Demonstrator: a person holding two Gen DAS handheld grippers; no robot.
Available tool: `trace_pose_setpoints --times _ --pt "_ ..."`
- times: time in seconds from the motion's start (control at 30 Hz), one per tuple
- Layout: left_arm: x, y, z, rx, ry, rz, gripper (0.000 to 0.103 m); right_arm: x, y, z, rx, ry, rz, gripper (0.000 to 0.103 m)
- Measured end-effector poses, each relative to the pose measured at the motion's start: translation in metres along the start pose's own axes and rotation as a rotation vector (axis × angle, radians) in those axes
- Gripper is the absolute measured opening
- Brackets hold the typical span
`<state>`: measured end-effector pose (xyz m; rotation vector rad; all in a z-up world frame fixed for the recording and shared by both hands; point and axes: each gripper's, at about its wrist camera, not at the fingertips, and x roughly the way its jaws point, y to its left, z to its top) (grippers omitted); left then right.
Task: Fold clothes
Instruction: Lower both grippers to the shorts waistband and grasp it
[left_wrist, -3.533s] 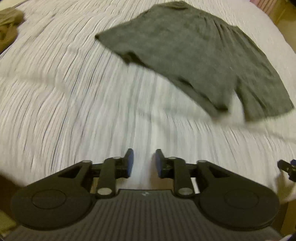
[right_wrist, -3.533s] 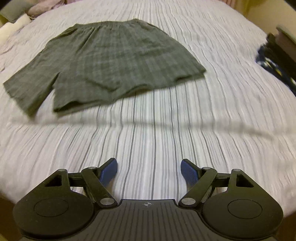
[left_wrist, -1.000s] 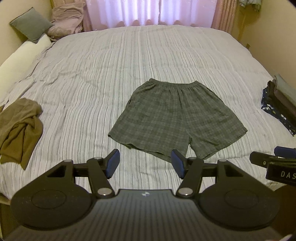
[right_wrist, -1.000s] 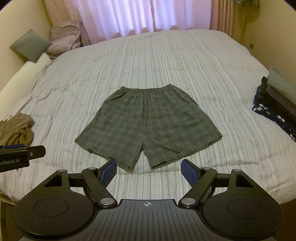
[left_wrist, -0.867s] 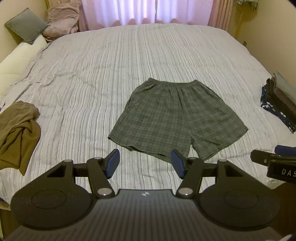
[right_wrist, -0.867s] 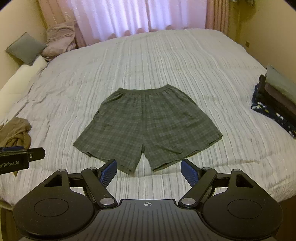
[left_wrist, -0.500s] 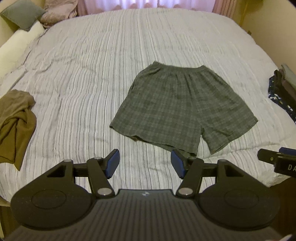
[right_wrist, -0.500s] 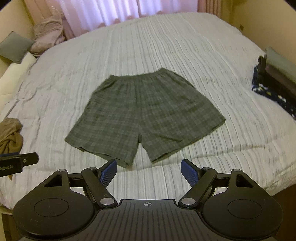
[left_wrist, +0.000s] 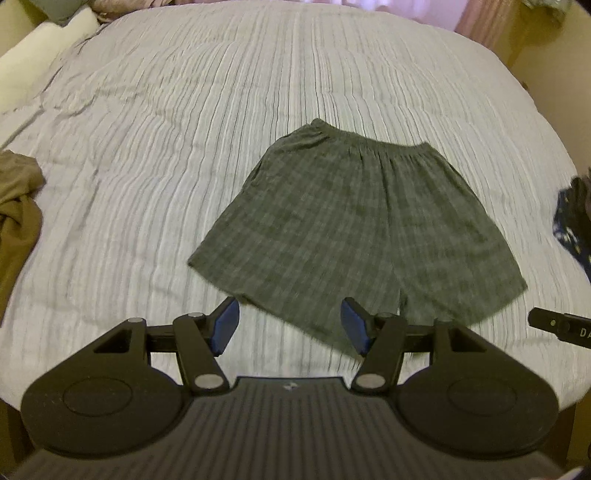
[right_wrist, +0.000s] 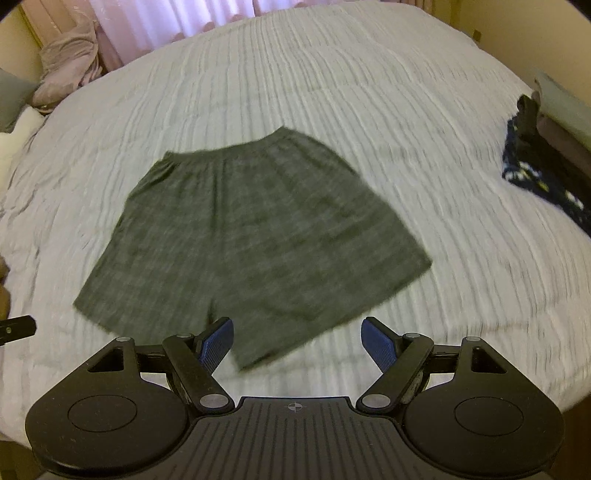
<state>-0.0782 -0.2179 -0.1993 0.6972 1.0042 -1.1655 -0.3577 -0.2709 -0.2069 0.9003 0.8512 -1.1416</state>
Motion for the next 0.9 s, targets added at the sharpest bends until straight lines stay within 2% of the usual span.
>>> trace_pose_setpoints --times 0.07,0.3,0.33,0.37,0.4,0.47,0.57,0.73,0.9 --pt "0.016 -0.009 0.009 -0.01 -0.014 0.004 0.055 0.017 -0.013 0.013 0.004 -0.013 0.016 0.079" --pt "0.078 -0.032 0.037 -0.009 -0.068 -0.024 0.039 0.075 -0.058 0.061 0.016 -0.058 0.071 0.079" --pt "0.087 -0.035 0.039 -0.001 -0.075 -0.03 0.037 0.084 -0.065 0.067 0.018 -0.064 0.079 0.079" --pt "0.098 -0.037 0.043 0.008 -0.077 -0.036 0.03 0.092 -0.07 0.074 0.017 -0.069 0.088 0.079" --pt "0.109 -0.039 0.048 0.018 -0.078 -0.044 0.024 0.102 -0.068 0.079 0.008 -0.069 0.103 0.07" --pt "0.13 -0.041 0.058 0.039 -0.082 -0.062 0.02 0.122 -0.065 0.089 -0.012 -0.069 0.134 0.048" --pt "0.16 -0.045 0.076 0.075 -0.109 -0.096 0.015 0.151 -0.059 0.105 -0.044 -0.07 0.181 0.048" --pt "0.212 -0.055 0.11 0.125 -0.155 -0.172 0.013 0.195 -0.035 0.132 -0.175 -0.123 0.252 0.047" --pt "0.254 -0.069 0.137 0.214 -0.193 -0.257 0.013 0.237 -0.01 0.158 -0.254 -0.146 0.31 0.037"
